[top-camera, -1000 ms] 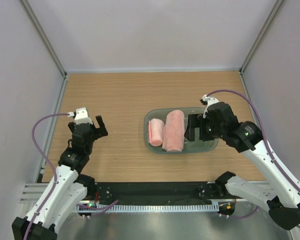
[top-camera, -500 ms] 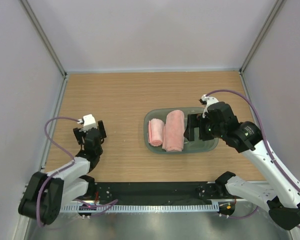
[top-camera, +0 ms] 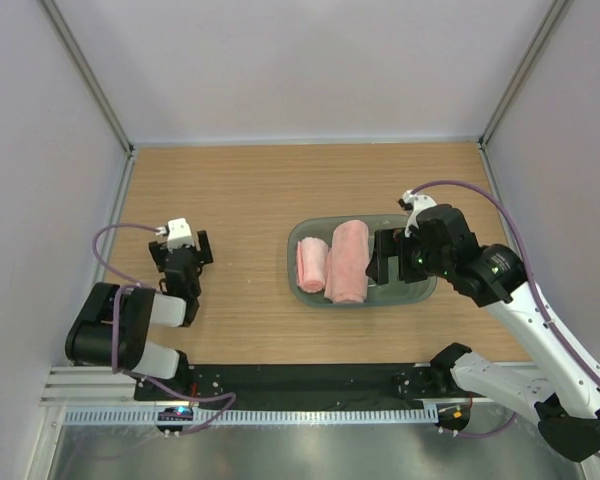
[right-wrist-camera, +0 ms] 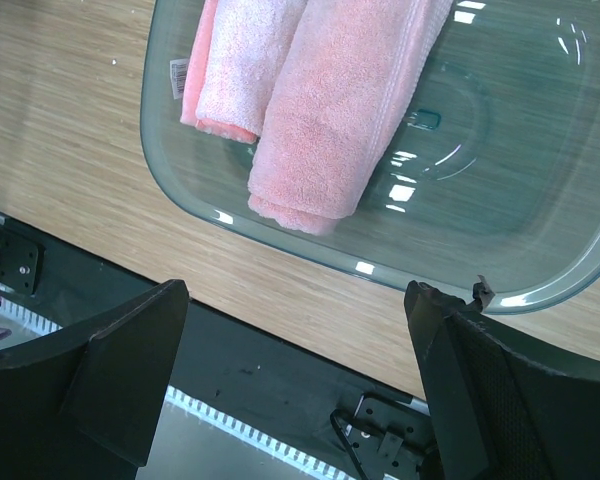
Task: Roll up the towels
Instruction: Place the rolled towel into the container
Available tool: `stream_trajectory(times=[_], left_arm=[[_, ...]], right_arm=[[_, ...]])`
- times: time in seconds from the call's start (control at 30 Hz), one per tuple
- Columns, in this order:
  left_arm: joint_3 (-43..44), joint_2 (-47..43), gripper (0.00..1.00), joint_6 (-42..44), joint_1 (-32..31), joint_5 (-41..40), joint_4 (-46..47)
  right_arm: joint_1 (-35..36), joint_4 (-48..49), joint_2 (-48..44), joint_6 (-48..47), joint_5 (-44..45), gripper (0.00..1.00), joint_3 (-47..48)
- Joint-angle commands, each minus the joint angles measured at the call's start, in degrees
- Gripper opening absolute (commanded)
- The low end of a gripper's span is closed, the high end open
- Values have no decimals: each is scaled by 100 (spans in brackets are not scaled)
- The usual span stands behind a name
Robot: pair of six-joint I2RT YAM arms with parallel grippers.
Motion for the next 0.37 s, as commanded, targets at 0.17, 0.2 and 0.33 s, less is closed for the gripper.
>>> stream_trajectory(times=[0.17,0.2,0.33], left_arm=[[425,453,100,-144,273,571,619],[433,444,100,-153,273,580,611],[433,418,100,-162,282,571,594]], right_arm=[[28,236,29,-6,-69,98,-54],[28,271,46,12,-148,98,-80],[28,377,134,-5,-272,97,-151]])
